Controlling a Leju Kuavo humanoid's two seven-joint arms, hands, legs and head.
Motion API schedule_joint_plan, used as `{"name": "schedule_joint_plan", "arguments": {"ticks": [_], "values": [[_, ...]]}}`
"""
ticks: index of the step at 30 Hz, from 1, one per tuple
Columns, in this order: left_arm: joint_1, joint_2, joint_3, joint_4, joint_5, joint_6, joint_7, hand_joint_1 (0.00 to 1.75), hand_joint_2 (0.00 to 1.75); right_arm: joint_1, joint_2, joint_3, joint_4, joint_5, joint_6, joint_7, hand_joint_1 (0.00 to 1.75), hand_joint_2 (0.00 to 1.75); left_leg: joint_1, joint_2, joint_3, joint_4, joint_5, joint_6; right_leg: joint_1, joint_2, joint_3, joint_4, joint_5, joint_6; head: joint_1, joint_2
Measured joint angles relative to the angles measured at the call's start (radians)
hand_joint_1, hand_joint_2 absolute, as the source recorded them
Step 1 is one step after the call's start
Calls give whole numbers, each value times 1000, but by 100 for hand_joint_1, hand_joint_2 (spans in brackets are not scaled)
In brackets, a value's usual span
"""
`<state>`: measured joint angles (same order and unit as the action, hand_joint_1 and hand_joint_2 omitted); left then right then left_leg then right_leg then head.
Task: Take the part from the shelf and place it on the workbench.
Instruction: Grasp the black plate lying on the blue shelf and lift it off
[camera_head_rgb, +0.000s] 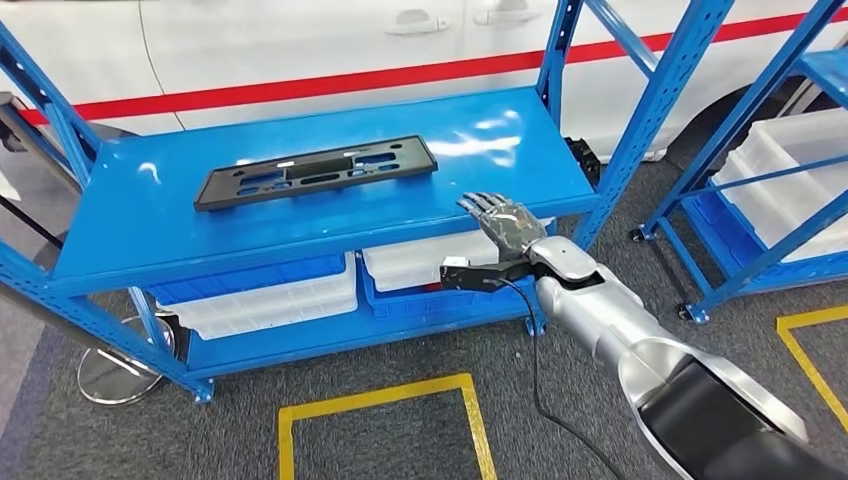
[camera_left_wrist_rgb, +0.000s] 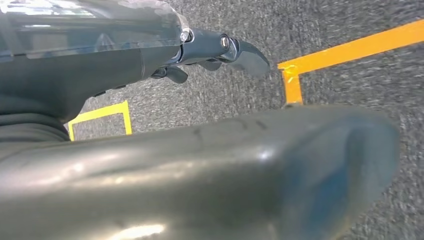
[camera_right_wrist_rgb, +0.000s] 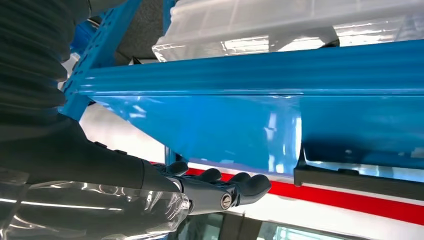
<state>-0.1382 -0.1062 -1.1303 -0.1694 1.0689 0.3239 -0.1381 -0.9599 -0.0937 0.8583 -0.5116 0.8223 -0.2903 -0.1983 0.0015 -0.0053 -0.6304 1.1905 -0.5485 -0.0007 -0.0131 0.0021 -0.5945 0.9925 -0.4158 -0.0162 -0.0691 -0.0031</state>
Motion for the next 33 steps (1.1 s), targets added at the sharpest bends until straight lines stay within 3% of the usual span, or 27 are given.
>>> {"name": "schedule_joint_plan", "arguments": {"ticks": [2, 3, 4, 6, 8, 12, 14, 16, 17, 18, 19, 21, 23, 25, 28, 29, 31, 33], "values": [[1, 0, 0, 0, 0, -1, 1, 0, 0, 5, 0, 0, 1, -2, -12, -5, 0, 175, 6, 0, -72, 105, -27, -11, -1, 1, 8, 1, -9, 0, 0, 0], [1, 0, 0, 0, -2, -2, 1, 0, 0, 7, 0, 0, 1, -5, -21, -9, 0, 175, 10, 1, -87, 109, -12, -16, -2, 1, 15, 2, -14, 2, 0, 0], [2, 1, 0, 0, -3, -2, 3, 0, 0, 8, 0, 0, 0, -9, -28, -15, 0, 175, 13, 1, -82, 73, 25, -21, -4, 2, 23, 4, -21, 6, 0, 0], [1, 2, 0, 0, -8, -3, 8, 0, 0, 8, 0, 0, -8, -15, -35, -22, 0, 175, 18, 2, -40, -61, 119, -27, -8, 3, 41, 7, -37, 16, 0, 0], [-2, 2, 0, 0, -10, -6, 14, 0, 0, 4, 0, 0, -23, -12, -28, -22, 0, 175, 16, 2, -11, -155, 153, -18, -7, 4, 45, 11, -49, 29, 0, 0], [-6, 2, 0, 0, -10, -11, 18, 0, 0, -6, 0, 0, -55, 5, -10, -13, 0, 175, 12, 1, 2, -171, 145, 18, -7, 3, 41, 34, -59, 51, 1, 0], [-10, 2, 0, 0, -14, -14, 18, 0, 0, -14, 1, 1, -70, 15, -11, -8, 0, 175, 11, 1, 14, -174, 140, 30, -9, 0, -4, 117, -86, 55, 2, 0], [-15, 2, 0, 0, -19, -17, 20, 0, 0, -19, 1, 1, -82, 19, -13, -3, 0, 175, 7, -1, 22, -174, 132, 38, -7, -1, -89, 251, -135, 55, 2, 0], [-15, 2, 0, 0, -21, -18, 21, 0, 0, -20, 1, 1, -87, 18, -12, 0, 0, 175, 4, -2, 27, -174, 127, 40, -6, -1, -127, 300, -148, 53, 2, 0], [-15, 3, 0, 0, -21, -19, 23, 0, 0, -21, 1, 1, -93, 16, -11, 3, 0, 175, 1, -4, 33, -174, 121, 42, -4, -1, -148, 314, -142, 49, 2, 0], [-14, 3, 0, 0, -22, -19, 25, 0, 0, -24, 0, 0, -99, 13, -8, 7, 0, 175, -3, -5, 41, -174, 115, 43, 0, -1, -150, 289, -113, 42, 2, 0], [-14, 3, -1, 0, -24, -19, 27, 0, 0, -41, 0, -3, -107, 5, 3, 16, 0, 175, -11, -6, 61, -175, 101, 44, 14, -2, -109, 153, -15, 16, 2, 0], [-16, 2, -2, 0, -27, -20, 29, 0, 0, -64, 0, -7, -109, -2, 16, 21, 0, 175, -14, -5, 73, -179, 91, 41, 28, -1, -69, 43, 32, -10, 1, 0], [-17, 1, -3, 0, -31, -22, 32, 0, 0, -79, 0, -12, -109, -10, 29, 21, 0, 175, -13, -4, 81, -178, 93, 32, 34, -1, -53, 9, 25, -23, 0, 0], [-18, 1, -5, 0, -36, -23, 36, 0, 0, -91, 1, -18, -108, -18, 50, 9, 0, 175, -14, -4, 84, -152, 77, 15, 24, -2, -15, -21, 28, -23, 0, 0], [-20, 1, -5, 0, -37, -23, 36, 0, 0, -96, 3, -18, -106, -19, 55, 3, 0, 175, -12, -5, 68, -119, 54, 10, 19, -2, -4, -26, 28, -20, 0, 0], [-24, 2, -5, 0, -37, -21, 36, 0, 0, -103, 12, -17, -101, -20, 61, -8, 0, 175, -4, -3, 1, -3, 4, -2, 15, -1, 5, -27, 21, -16, 0, 0], [-23, 2, -5, 0, -36, -19, 35, 0, 0, -98, 20, -14, -93, -20, 62, -15, 0, 175, 7, -2, -66, 82, -9, -15, 10, 1, 15, -24, 9, -8, 0, 0]]}}
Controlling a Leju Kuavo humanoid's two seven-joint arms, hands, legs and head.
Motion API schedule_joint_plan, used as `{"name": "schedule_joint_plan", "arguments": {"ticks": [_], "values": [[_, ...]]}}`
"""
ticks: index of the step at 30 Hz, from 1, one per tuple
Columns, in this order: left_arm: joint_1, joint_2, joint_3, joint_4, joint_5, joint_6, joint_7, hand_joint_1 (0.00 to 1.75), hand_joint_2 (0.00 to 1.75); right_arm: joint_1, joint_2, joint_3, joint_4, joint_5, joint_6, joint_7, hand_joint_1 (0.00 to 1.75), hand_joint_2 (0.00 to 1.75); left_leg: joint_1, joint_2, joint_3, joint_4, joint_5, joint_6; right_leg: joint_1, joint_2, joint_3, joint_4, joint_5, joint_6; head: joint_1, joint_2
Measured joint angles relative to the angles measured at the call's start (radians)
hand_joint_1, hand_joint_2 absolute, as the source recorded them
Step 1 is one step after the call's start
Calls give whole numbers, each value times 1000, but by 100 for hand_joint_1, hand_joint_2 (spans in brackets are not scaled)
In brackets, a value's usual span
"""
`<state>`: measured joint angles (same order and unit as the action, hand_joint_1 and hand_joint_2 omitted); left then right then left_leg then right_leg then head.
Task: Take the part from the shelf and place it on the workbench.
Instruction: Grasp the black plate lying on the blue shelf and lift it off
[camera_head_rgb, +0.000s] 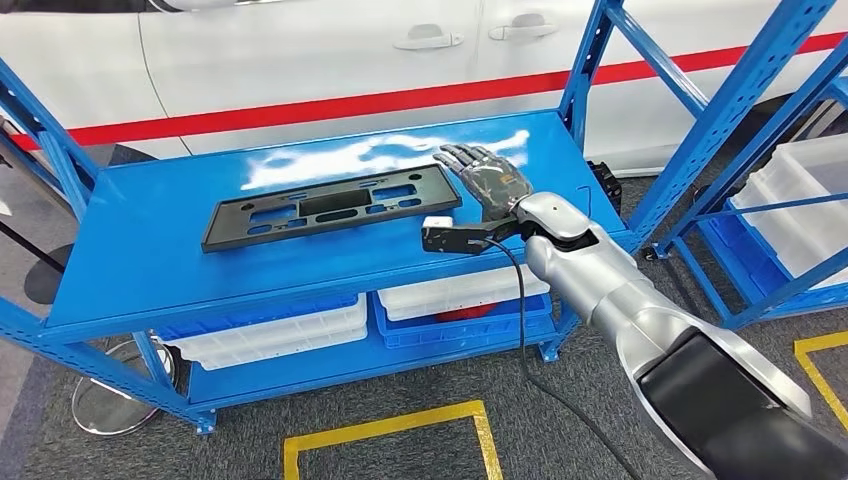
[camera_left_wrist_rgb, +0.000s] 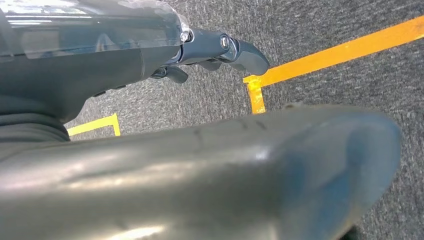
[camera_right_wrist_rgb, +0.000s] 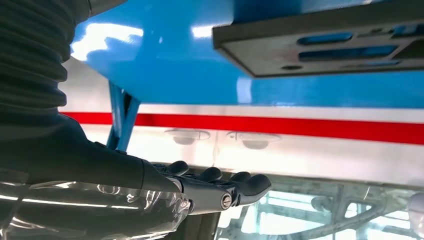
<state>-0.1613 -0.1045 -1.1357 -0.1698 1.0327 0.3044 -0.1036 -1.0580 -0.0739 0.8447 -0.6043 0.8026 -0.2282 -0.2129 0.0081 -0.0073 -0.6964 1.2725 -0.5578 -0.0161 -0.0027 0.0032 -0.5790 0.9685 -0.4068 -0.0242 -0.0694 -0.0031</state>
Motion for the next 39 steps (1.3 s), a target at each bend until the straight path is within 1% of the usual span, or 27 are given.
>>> {"name": "schedule_joint_plan", "arguments": {"ticks": [1, 2, 3, 4, 5, 6, 7, 8, 9, 10, 11, 12, 14, 19, 20, 21, 22, 23, 25, 26, 27, 29, 34, 39], "values": [[1, 0, 0, 0, 1, 1, -1, 0, 0, 4, 3, 2, 4, 0, 0, -2, 0, 175, 5, 1, -10, -8, 20, -8, -4, 0, 7, 3, -8, 5, 0, 0], [3, 0, 0, 0, 3, 2, -1, 0, 0, 6, 6, 4, 8, -1, 0, -3, 0, 175, 10, 1, -3, -54, 62, -15, -9, 0, 15, 8, -18, 12, 0, 0], [4, 0, 0, 0, 5, 2, -3, 0, 0, 7, 10, 5, 11, -3, 1, -4, 0, 175, 16, 3, 14, -122, 112, -23, -14, 0, 23, 15, -29, 19, 0, 0], [5, 0, 0, 0, 8, 3, -4, 0, 0, 7, 14, 7, 15, -6, 3, -5, 0, 175, 18, 3, 30, -180, 148, -29, -18, -1, 28, 22, -40, 26, 0, 0], [5, 0, 0, 0, 11, 3, -6, 0, 0, 6, 18, 8, 20, -13, 6, -6, 0, 175, 18, 3, 43, -223, 168, -26, -20, 0, 28, 31, -49, 34, 0, 0], [6, 0, 0, 0, 13, 3, -8, 0, 0, 6, 21, 9, 25, -23, 13, -7, 0, 175, 17, 2, 46, -242, 173, -17, -19, 0, 26, 39, -57, 41, 0, 0], [7, -1, 0, 0, 14, 2, -9, 0, 0, 6, 22, 10, 30, -39, 22, -9, 0, 131, 15, 1, 44, -240, 167, -6, -18, 0, 22, 43, -62, 45, 0, 0], [9, -1, 0, 0, 14, 2, -9, 0, 0, 7, 23, 11, 35, -58, 32, -12, 0, 87, 15, 1, 43, -241, 168, 5, -17, 0, 19, 45, -65, 45, 1, 0], [11, -1, 0, 0, 13, 1, -8, 0, 0, 7, 23, 11, 39, -79, 43, -17, 0, 44, 16, -1, 40, -240, 172, 8, -16, 0, 20, 44, -68, 39, 2, 0], [13, -1, 0, 0, 13, 0, -8, 0, 0, 8, 22, 11, 44, -100, 55, -21, 0, 0, 16, -3, 40, -240, 173, 8, -16, 0, 21, 41, -69, 31, 2, 0], [13, -1, 0, 0, 13, -2, -7, 0, 0, 9, 23, 11, 48, -119, 68, -26, 0, 44, 16, -5, 39, -240, 173, 9, -15, 0, 22, 38, -68, 21, 2, 0], [12, -1, 1, 0, 14, -4, -7, 0, 0, 10, 23, 11, 53, -135, 80, -31, 0, 87, 16, -8, 39, -240, 172, 10, -15, 0, 24, 36, -68, 15, 2, 0], [11, -2, 1, 0, 17, -6, -7, 0, 0, 17, 28, 12, 63, -157, 96, -38, 0, 175, 16, -12, 39, -241, 168, 15, -14, 0, 27, 33, -67, 10, 2, 0], [7, -3, 1, 0, 16, -4, -4, 0, 0, 66, 67, 20, 83, -174, 91, -47, 0, 175, 13, -14, 40, -241, 164, 23, -14, -1, 33, 23, -69, 7, 2, 0], [6, -3, 1, 0, 15, -2, -2, 0, 0, 81, 80, 22, 86, -179, 86, -46, 0, 175, 13, -13, 40, -241, 164, 24, -14, -1, 33, 23, -68, 8, 2, 0], [5, -4, 1, 0, 14, 0, 0, 0, 0, 96, 92, 23, 89, -183, 79, -44, 0, 175, 12, -12, 40, -240, 164, 26, -14, -1, 33, 22, -68, 12, 2, 0], [4, -4, 1, 0, 13, 2, 3, 0, 0, 110, 105, 24, 92, -187, 74, -41, 0, 175, 12, -12, 40, -240, 164, 26, -15, -1, 33, 22, -67, 19, 2, 0], [2, -4, 1, 0, 11, 4, 5, 0, 0, 122, 117, 26, 94, -191, 71, -38, 0, 175, 12, -11, 41, -240, 164, 26, -16, -1, 33, 22, -67, 30, 2, 0], [0, -5, 1, 0, 7, 6, 10, 0, 0, 141, 138, 28, 98, -197, 68, -34, 0, 175, 11, -11, 41, -240, 164, 26, -18, -1, 33, 21, -66, 55, 2, 0], [-1, -5, 1, 0, 6, 6, 12, 0, 0, 148, 145, 28, 100, -199, 68, -33, 0, 175, 11, -11, 42, -240, 164, 26, -19, -1, 33, 20, -66, 63, 2, 0], [-1, -6, 1, 0, 5, 6, 13, 0, 0, 154, 151, 29, 102, -201, 68, -33, 0, 175, 11, -11, 42, -240, 164, 26, -19, -1, 33, 21, -66, 68, 2, 0], [-1, -6, 1, 0, 4, 6, 15, 0, 0, 163, 160, 29, 104, -201, 68, -32, 0, 175, 11, -10, 43, -240, 165, 26, -18, -1, 33, 24, -66, 69, 2, 0], [-1, -8, 0, 0, -2, 7, 21, 0, 0, 175, 171, 30, 109, -201, 68, -28, 0, 175, 12, -10, 46, -241, 166, 22, -17, -1, 32, 30, -67, 67, 2, 0], [-5, -15, -6, 0, -15, 11, 40, 0, 0, 205, 185, 33, 110, -194, 44, 10, 0, 175, 14, -10, 48, -241, 166, 19, -15, -1, 32, 32, -69, 64, 2, 0]]}}
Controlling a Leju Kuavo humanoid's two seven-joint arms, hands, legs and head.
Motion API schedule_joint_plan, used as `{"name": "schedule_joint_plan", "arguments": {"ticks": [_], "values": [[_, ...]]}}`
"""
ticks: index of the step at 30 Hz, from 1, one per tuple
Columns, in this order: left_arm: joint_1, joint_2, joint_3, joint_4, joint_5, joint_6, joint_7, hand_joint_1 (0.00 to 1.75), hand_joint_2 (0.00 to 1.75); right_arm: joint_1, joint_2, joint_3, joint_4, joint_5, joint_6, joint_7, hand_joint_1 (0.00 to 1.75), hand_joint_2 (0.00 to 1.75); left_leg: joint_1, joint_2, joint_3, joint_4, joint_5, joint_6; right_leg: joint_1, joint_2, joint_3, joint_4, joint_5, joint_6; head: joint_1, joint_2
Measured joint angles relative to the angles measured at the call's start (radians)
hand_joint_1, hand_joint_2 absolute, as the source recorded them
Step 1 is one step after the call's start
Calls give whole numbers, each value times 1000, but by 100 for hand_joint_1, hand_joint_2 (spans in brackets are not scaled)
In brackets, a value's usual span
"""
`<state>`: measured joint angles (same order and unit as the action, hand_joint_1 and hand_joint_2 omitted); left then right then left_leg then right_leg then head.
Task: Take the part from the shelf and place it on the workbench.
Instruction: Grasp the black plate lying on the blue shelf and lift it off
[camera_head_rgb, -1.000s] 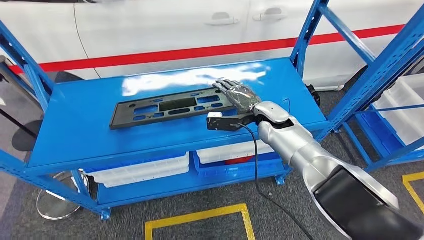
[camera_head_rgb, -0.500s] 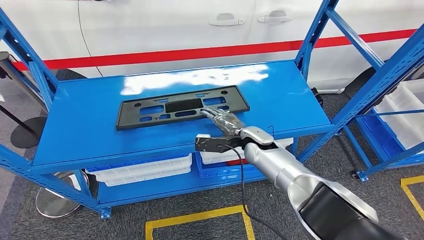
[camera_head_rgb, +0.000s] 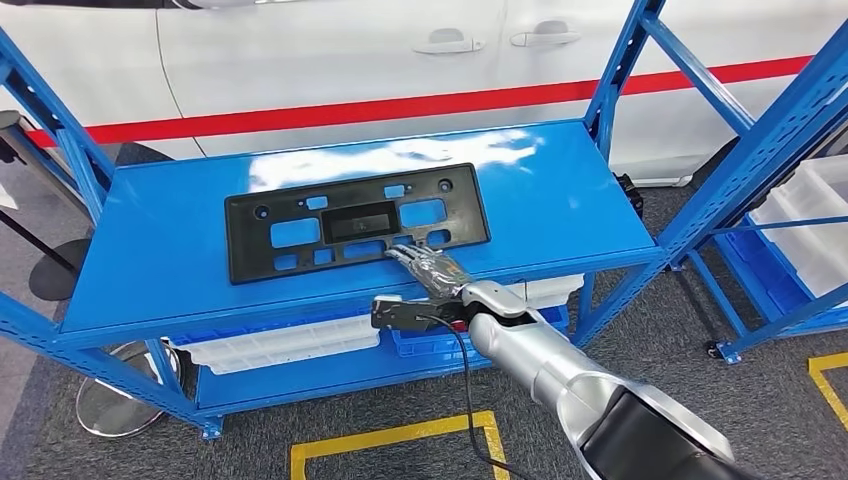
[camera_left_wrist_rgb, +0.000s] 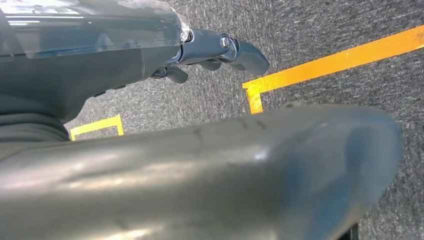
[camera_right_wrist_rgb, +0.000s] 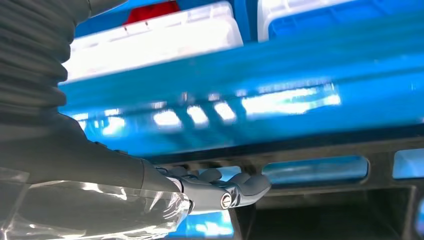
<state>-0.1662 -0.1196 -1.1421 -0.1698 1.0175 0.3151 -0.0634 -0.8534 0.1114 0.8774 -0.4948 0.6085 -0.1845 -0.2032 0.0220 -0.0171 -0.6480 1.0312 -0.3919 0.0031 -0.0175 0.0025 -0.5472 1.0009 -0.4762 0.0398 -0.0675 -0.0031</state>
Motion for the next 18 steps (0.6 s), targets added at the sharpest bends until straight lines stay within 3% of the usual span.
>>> {"name": "schedule_joint_plan", "arguments": {"ticks": [18], "values": [[-6, -8, -18, 0, -6, -2, 14, 0, 0, 29, 0, 0, -2, 13, -23, 10, 0, 175, 1, 1, 2, 0, -1, -2, 1, 0, 0, 1, -2, -3, 0, 0]]}}
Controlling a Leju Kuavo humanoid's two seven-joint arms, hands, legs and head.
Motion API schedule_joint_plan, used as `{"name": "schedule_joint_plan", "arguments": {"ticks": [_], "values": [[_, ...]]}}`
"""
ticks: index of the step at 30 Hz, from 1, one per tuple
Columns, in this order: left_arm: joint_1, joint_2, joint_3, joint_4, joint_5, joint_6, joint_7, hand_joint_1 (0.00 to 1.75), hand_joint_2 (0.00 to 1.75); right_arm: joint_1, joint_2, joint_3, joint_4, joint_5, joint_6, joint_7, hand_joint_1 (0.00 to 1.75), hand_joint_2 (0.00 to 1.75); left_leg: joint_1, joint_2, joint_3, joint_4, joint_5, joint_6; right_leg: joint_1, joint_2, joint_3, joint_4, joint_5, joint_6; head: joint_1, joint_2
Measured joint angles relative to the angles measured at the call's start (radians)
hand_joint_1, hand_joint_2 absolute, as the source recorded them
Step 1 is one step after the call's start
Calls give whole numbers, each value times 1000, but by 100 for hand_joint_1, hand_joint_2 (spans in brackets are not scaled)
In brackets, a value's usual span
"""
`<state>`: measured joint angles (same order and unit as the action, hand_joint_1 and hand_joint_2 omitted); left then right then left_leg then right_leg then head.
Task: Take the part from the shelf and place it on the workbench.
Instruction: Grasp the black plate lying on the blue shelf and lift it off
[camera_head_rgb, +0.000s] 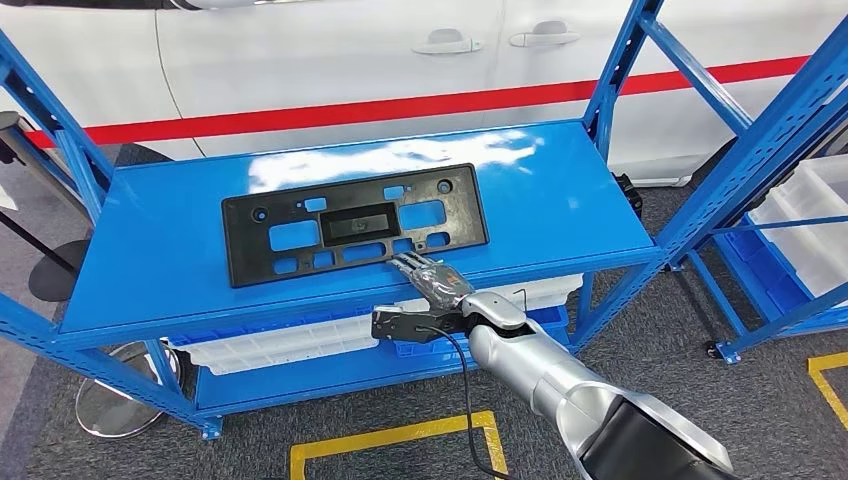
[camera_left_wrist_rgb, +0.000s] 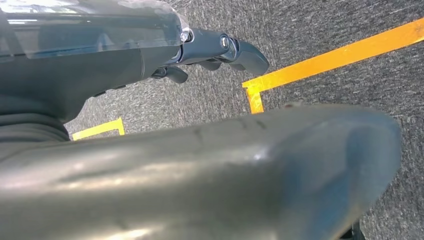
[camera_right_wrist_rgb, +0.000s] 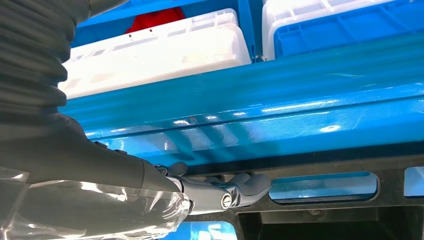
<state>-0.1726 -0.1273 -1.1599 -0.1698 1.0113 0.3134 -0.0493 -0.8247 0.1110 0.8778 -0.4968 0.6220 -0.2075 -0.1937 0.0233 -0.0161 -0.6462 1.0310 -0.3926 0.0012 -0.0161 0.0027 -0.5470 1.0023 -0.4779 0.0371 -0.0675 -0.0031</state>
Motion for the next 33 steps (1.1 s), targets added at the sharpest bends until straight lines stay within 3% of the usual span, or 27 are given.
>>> {"name": "schedule_joint_plan", "arguments": {"ticks": [9, 17, 25, 33], "values": [[-2, 0, -1, 0, -4, -8, 4, 0, 0, -11, -10, 0, -38, 42, -26, 16, 0, 175, 0, 0, 0, 0, 0, 0, 0, 0, 0, 1, 0, 0, 0, 0], [-2, 1, -1, 0, 13, -15, 0, 0, 0, -146, -70, -19, -166, 66, 49, 29, 0, 175, 0, 0, 0, 0, 1, -1, 0, 1, 0, 2, 0, 0, 0, 0], [0, 1, 0, 0, 33, -10, -11, 0, 0, -248, -74, -22, -189, 55, 84, 16, 0, 175, 0, 0, 0, 0, 1, -2, 0, 0, 0, 3, 0, -1, 0, 0], [3, 1, 2, 0, 37, -5, -20, 0, 0, -295, -81, -19, -189, 72, 53, 15, 0, 175, 0, 0, 0, 0, 1, -2, 0, 0, 0, 4, 0, -1, 0, 0]]}}
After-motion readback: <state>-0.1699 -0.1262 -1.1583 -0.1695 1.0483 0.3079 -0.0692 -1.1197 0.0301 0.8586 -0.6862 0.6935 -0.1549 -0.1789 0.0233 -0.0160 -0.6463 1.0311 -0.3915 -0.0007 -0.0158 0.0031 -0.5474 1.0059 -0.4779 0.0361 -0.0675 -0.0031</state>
